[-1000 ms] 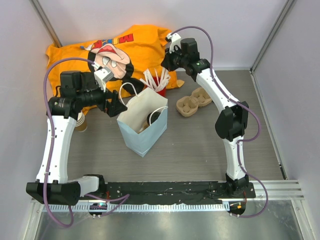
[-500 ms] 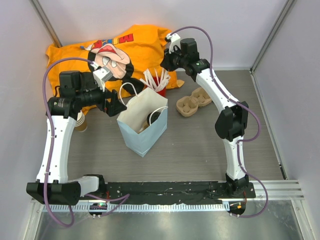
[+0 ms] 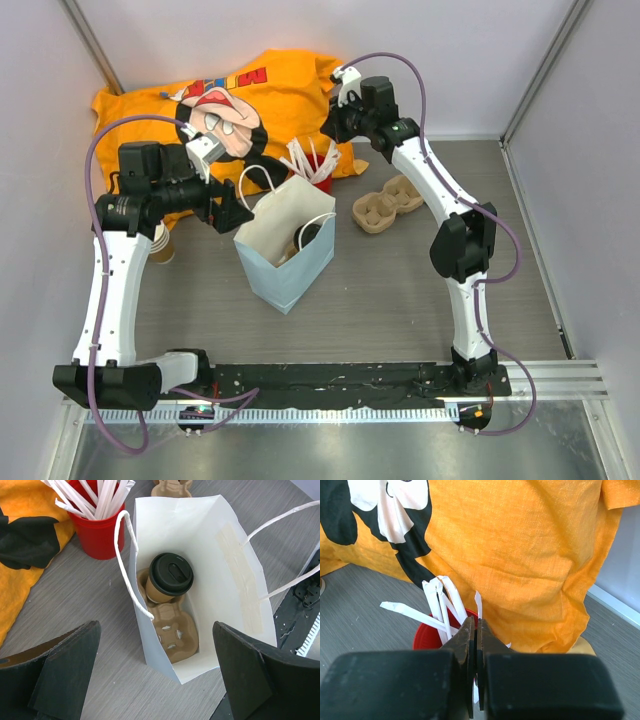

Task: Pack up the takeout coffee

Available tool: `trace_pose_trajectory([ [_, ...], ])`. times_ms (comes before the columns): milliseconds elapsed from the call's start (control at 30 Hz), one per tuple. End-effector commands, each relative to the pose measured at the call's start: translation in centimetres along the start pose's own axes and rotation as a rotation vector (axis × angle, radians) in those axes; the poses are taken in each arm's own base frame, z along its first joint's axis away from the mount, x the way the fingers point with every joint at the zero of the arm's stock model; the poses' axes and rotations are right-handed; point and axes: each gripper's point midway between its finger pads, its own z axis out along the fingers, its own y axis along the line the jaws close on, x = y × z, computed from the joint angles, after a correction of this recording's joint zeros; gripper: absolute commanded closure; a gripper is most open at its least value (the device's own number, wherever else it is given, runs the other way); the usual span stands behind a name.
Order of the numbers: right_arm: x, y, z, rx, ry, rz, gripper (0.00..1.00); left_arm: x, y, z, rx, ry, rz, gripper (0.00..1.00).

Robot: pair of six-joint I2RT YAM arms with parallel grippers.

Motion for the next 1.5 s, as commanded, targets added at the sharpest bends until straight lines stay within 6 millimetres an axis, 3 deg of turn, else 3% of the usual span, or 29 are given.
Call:
trace_pose_trajectory([
  [0,-3.7,1.0,-1.4,-0.011,-0.081,-0.015,0.99,-1.2,-0.1,-0.4,0.002,-0.046,0.025,0.0],
  [333,-7.9,1.9,-4.1,-0.011,-0.166,-0.058,0.99,-1.4,-0.2,-0.5,-0.001,-0.052,0.025,0.0],
  [400,-7.7,1.8,-4.0,-0.006,-0.159,-0.062,0.99,-1.4,-0.2,-0.5,-0.002,-0.055,0.025,0.0],
  [567,-4.3,1.4,-2.1,-0.005,-0.095,-0.052,0.99,-1.2,-0.3,-0.6,-0.003,-0.055,0.021,0.0],
  [700,-5.0,1.4,-2.5,0.011,-0.116,-0.06,0.99,-1.1,-0.2,-0.6,-0.004,-0.055,0.021,0.0],
  [867,-10.0,2.2,-5.4,0.02,-0.211,-0.102,0.99,-1.3,-0.1,-0.7,-0.009,-0.061,0.019,0.0],
  [967,-11.7,2.7,-7.1,0.02,-0.246,-0.118,0.99,-1.3,-0.2,-0.8,-0.012,-0.062,0.021,0.0],
  [1200,-17.2,5.5,-13.0,0.008,-0.365,-0.182,0.99,-1.4,-0.6,-1.0,-0.006,-0.073,0.021,0.0],
  [1467,-20.6,9.8,-18.4,-0.066,-0.441,-0.25,0.99,-1.4,-0.9,-1.1,0.003,-0.081,0.03,0.0],
])
